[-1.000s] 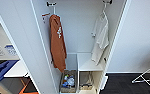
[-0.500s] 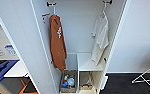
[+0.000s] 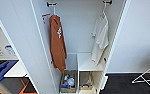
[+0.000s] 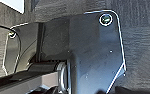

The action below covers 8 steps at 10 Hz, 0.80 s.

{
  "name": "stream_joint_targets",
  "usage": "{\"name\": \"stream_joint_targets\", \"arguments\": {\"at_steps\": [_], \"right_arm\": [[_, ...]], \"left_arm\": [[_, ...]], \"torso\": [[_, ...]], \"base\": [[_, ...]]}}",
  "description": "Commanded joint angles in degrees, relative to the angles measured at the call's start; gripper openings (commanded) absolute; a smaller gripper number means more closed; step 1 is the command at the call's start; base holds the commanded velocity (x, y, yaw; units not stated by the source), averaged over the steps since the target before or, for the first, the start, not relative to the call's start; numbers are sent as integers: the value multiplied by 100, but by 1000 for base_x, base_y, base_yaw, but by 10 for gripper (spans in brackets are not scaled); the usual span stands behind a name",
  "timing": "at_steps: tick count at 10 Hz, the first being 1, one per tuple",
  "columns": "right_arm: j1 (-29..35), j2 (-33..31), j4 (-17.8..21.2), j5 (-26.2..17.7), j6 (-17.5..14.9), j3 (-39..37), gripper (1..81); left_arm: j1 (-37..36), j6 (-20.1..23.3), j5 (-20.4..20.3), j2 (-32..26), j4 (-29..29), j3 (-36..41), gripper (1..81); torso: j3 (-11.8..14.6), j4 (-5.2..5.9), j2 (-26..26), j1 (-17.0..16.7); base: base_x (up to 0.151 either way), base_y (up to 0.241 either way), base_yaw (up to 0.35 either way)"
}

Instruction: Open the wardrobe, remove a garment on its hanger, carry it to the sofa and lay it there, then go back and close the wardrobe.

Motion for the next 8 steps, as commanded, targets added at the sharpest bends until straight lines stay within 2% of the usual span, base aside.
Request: {"name": "stream_joint_targets", "arguments": {"at_steps": [1,2,4,6,8], "right_arm": [[209,123,-339,-487,-259,91,811],[366,158,-585,-496,-461,108,811],[613,264,-1420,-496,-1103,126,811],[824,457,-2209,-706,-1559,-58,811],[1140,536,-2897,-891,-1657,-217,811]], "left_arm": [[-110,23,237,53,19,28,811],[-101,32,237,79,19,28,811],[-92,49,255,70,36,19,811],[-92,58,255,61,45,-16,811],[-92,58,255,88,45,-16,811]], "torso": [[0,0,0,0],[0,0,-2,0],[0,0,-2,-2],[0,0,-2,-5],[0,0,-4,-5]], "base": [[0,0,0],[0,0,0],[0,0,0],[0,0,0],[0,0,0]]}}
